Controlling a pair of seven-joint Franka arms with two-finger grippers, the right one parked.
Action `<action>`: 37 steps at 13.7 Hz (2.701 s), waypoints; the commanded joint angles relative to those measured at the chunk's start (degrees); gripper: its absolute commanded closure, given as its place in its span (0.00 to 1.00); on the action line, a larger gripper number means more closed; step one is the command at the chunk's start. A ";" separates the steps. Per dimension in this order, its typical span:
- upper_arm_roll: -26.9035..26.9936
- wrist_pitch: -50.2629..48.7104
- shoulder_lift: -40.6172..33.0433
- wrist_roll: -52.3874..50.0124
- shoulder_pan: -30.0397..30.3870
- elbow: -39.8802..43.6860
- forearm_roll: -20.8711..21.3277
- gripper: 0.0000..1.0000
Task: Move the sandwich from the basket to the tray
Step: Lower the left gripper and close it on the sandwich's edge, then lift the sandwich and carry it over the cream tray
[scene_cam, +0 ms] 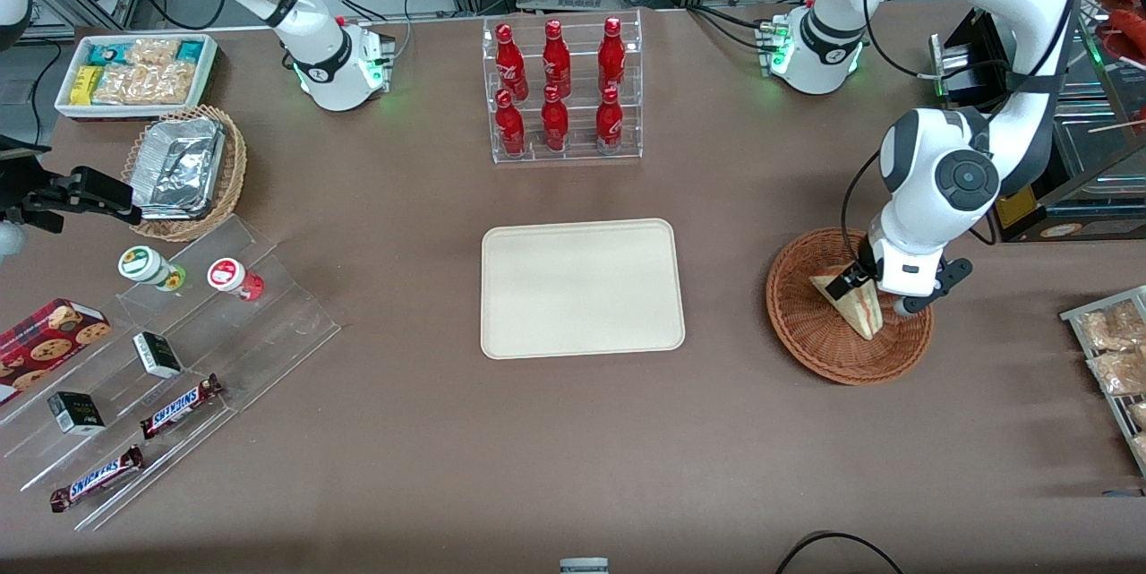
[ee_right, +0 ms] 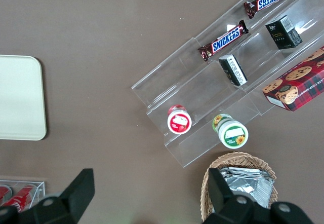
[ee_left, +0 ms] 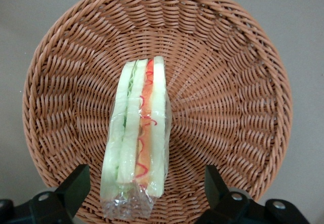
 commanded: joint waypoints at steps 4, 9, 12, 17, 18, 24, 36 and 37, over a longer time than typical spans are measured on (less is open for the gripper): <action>0.16 6.22 1.35 -0.86 0.45 -3.49 1.18 0.00; 0.42 10.72 3.74 -0.86 0.54 -4.38 1.18 0.27; 0.42 10.11 2.51 -0.07 0.54 -5.00 1.18 1.00; 0.16 0.82 -1.62 3.61 -0.16 -2.19 1.09 1.00; -0.19 -2.25 -1.45 4.32 -0.77 -0.27 1.09 1.00; -0.37 -17.03 0.74 4.15 -9.98 12.65 1.27 1.00; -0.54 -20.83 17.87 3.01 -30.73 35.33 -3.21 1.00; -0.55 -20.74 19.36 2.23 -32.23 37.00 -4.35 1.00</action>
